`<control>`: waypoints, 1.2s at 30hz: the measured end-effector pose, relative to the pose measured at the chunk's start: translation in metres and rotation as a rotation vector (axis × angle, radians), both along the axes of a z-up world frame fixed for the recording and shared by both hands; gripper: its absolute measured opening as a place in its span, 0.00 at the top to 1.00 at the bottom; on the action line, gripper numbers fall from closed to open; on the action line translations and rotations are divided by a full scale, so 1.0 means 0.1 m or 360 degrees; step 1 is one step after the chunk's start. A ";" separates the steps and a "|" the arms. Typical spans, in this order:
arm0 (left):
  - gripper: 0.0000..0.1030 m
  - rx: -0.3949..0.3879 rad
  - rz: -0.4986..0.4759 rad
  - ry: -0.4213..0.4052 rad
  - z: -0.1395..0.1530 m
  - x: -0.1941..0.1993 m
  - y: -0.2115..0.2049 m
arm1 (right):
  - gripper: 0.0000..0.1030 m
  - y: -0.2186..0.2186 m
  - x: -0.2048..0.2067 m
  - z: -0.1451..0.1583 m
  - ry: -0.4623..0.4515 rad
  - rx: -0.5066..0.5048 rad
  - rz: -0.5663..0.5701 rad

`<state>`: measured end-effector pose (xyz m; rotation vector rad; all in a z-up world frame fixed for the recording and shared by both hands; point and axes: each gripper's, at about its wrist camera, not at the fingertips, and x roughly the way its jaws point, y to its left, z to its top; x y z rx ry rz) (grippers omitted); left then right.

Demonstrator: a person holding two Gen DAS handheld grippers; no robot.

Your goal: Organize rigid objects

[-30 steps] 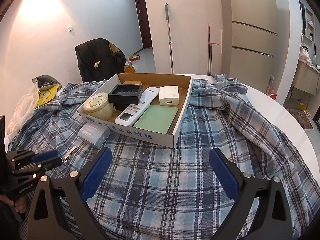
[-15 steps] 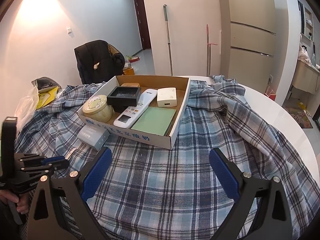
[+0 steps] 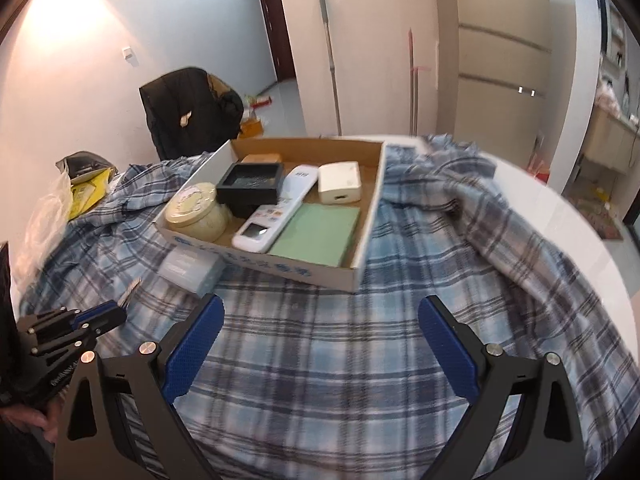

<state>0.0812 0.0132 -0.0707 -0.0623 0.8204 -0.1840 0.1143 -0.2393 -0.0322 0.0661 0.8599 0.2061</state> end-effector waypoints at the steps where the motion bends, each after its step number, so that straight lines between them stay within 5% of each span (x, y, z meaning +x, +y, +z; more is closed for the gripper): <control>1: 0.90 -0.0050 0.0048 -0.0043 0.02 -0.02 0.08 | 0.06 0.07 0.04 0.00 0.0037 -0.0022 -0.0015; 4: 0.90 -0.0172 0.0134 -0.0092 0.06 -0.03 0.29 | 0.06 0.36 0.15 0.01 0.0163 -0.0039 -0.0036; 7: 0.90 -0.0150 0.0226 -0.0101 0.05 -0.02 0.39 | 0.06 0.65 0.31 -0.04 0.0307 0.0024 -0.0061; 12: 0.90 -0.0238 0.0378 -0.0046 -0.02 0.04 0.63 | 0.06 1.03 0.43 -0.09 0.0280 0.0027 -0.0305; 20: 0.90 -0.0255 0.0481 -0.0008 -0.06 0.01 0.77 | 0.17 1.45 0.61 -0.42 0.0450 -0.0007 -0.0318; 25: 0.90 -0.0278 0.0478 0.0026 -0.10 0.03 0.79 | 0.46 1.50 0.69 -0.53 0.0519 0.0065 -0.0281; 29: 0.90 -0.0267 0.0469 0.0024 -0.09 0.03 0.77 | 0.71 1.48 0.64 -0.42 0.0473 -0.0034 -0.0254; 32: 0.90 -0.0257 0.0470 0.0020 -0.09 0.03 0.76 | 0.70 1.42 0.62 -0.43 0.0542 0.0028 -0.0188; 34: 0.90 -0.0259 0.0470 0.0020 -0.09 0.03 0.76 | 0.40 1.38 0.64 -0.45 0.0554 0.0045 -0.0215; 35: 0.90 -0.0261 0.0472 0.0018 -0.09 0.03 0.76 | 0.15 1.36 0.64 -0.46 0.0550 0.0067 -0.0246; 36: 0.90 -0.0264 0.0473 0.0014 -0.08 0.03 0.76 | 0.13 1.35 0.63 -0.45 0.0530 0.0114 -0.0267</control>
